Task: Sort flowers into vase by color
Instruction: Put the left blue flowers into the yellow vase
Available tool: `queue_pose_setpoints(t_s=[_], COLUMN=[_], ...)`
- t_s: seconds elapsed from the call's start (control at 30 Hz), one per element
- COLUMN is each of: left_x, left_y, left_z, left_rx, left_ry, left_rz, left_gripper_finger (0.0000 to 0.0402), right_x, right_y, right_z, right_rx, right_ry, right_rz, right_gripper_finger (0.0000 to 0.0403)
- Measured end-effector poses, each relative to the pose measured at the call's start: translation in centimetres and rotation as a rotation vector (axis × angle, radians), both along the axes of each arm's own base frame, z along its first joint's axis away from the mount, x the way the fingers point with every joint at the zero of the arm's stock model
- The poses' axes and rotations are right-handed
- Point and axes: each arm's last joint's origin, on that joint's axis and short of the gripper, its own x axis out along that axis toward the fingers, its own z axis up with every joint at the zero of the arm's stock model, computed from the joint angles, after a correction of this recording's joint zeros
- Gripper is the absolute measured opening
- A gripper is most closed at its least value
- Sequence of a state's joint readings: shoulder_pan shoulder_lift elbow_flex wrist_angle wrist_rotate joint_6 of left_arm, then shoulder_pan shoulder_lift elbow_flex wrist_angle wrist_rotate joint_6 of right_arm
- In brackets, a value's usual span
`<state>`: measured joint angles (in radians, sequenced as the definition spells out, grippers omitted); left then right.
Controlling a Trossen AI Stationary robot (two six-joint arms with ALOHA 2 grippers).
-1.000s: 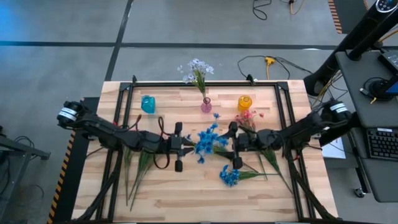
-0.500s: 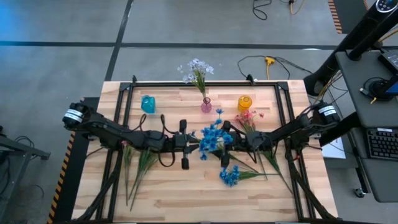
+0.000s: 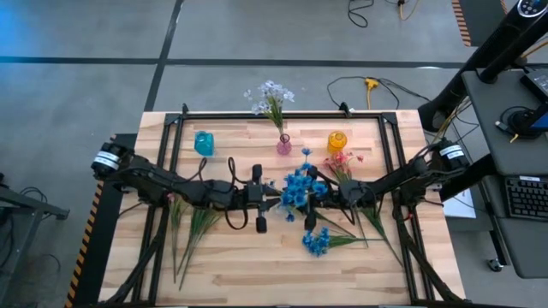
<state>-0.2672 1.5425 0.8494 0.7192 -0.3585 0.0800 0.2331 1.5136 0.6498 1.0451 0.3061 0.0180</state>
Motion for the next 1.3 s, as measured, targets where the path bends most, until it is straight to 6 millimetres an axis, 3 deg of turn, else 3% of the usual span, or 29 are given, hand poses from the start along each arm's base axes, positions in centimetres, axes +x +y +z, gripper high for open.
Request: queue_pose_setpoints(t_s=[0.3, 0.6, 0.8, 1.03, 1.17, 1.3], left_x=[-0.7, -2.8, -5.3, -8.2, -9.3, -10.8], left_y=[0.2, 0.8, 1.5, 2.2, 2.5, 2.9], left_z=[0.1, 0.5, 1.7, 3.7, 4.4, 6.1], left_rx=[0.004, 0.015, 0.032, 0.053, 0.092, 0.179], left_ry=[0.085, 0.267, 0.361, 0.35, 0.319, 0.252], left_rz=[0.0, 0.005, 0.011, 0.005, -0.003, -0.013], left_gripper_finger=[0.0112, 0.0182, 0.0186, 0.0179, 0.0178, 0.0178], right_x=[0.0, -1.2, -3.8, -7.4, -8.7, -9.7], right_y=[0.0, -1.7, -4.5, -9.3, -12.7, -15.3], right_z=[-0.1, 1.4, 3.8, 7.0, 7.7, 7.1], right_rx=[0.007, 0.067, 0.057, 0.069, 0.082, 0.121], right_ry=[0.007, 0.098, 0.172, 0.11, 0.081, 0.121], right_rz=[0.001, -0.095, -0.341, -0.596, -0.656, -0.746], right_gripper_finger=[0.0041, 0.0021, 0.0021, 0.002, 0.002, 0.002])
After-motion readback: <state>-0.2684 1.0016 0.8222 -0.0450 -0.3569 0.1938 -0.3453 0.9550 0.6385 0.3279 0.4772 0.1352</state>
